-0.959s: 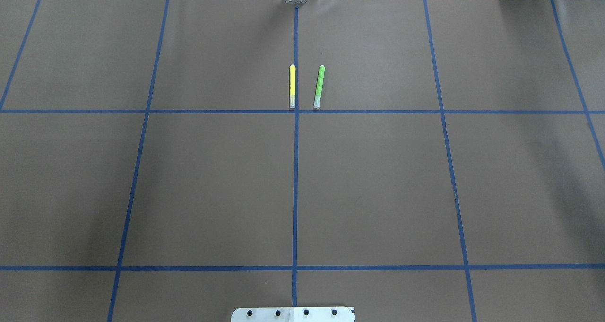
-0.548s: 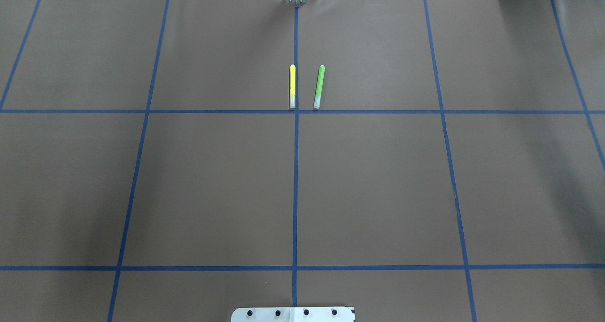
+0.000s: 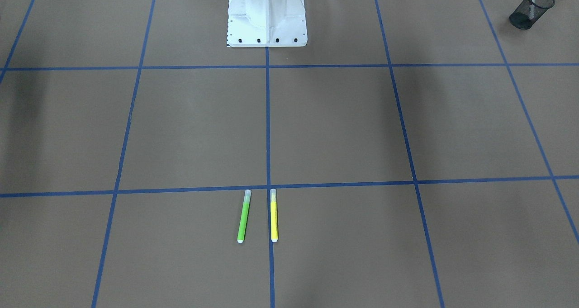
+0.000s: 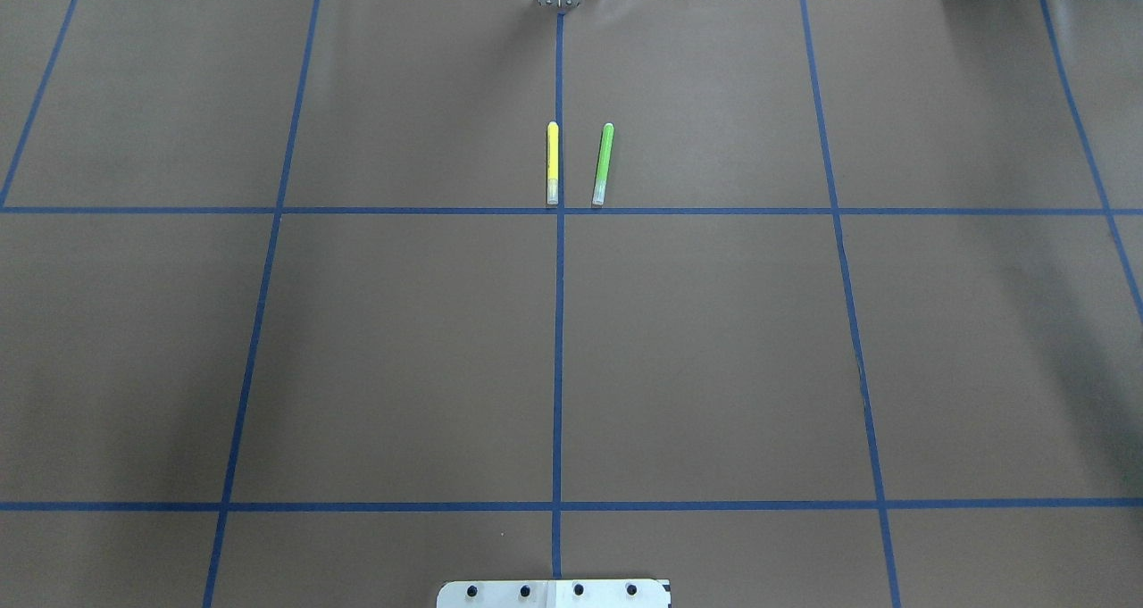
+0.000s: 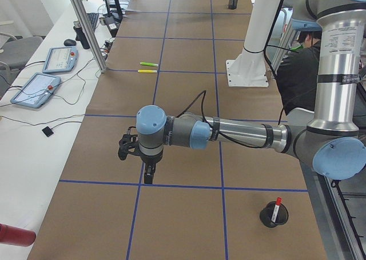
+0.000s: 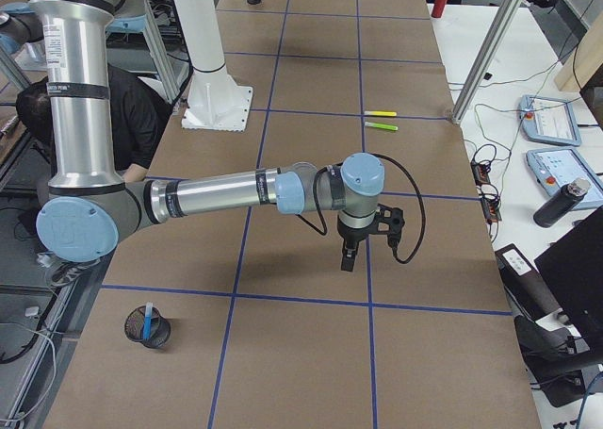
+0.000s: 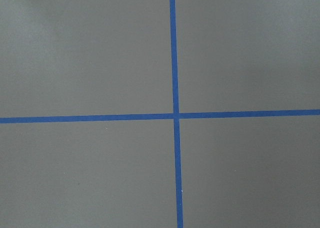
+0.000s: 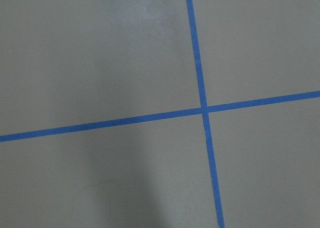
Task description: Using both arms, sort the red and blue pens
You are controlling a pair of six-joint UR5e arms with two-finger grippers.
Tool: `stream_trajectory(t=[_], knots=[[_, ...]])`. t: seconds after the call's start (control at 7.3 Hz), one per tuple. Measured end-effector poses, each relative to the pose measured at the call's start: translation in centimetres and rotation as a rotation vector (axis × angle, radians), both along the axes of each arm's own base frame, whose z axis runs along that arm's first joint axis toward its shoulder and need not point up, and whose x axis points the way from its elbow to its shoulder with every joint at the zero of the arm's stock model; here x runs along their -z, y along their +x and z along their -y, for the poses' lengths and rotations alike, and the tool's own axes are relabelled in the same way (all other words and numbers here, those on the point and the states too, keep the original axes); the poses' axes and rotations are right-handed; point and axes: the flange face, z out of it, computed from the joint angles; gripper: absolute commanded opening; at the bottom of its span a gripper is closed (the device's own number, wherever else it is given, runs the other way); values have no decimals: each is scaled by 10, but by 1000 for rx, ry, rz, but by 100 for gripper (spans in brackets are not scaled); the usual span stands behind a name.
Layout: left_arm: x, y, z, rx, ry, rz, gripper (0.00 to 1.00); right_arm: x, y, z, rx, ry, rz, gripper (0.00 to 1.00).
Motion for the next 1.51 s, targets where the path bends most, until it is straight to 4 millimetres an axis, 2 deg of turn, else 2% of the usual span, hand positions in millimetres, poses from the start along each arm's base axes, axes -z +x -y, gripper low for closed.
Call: stream_trajectory(t=[0.41, 0.68, 0.96, 1.51], knots=[[-7, -1, -4, 1, -14, 3, 100, -37, 33, -15, -63, -73, 12, 100], [-10, -1, -5, 0, -19, 3, 100, -51, 46, -28, -46, -58, 25, 100], [-11, -1, -6, -1, -21, 3, 100, -53, 48, -32, -12, -24, 31, 100], [-13, -1, -6, -1, -24, 5, 100, -44, 48, -26, 29, 34, 30, 100]])
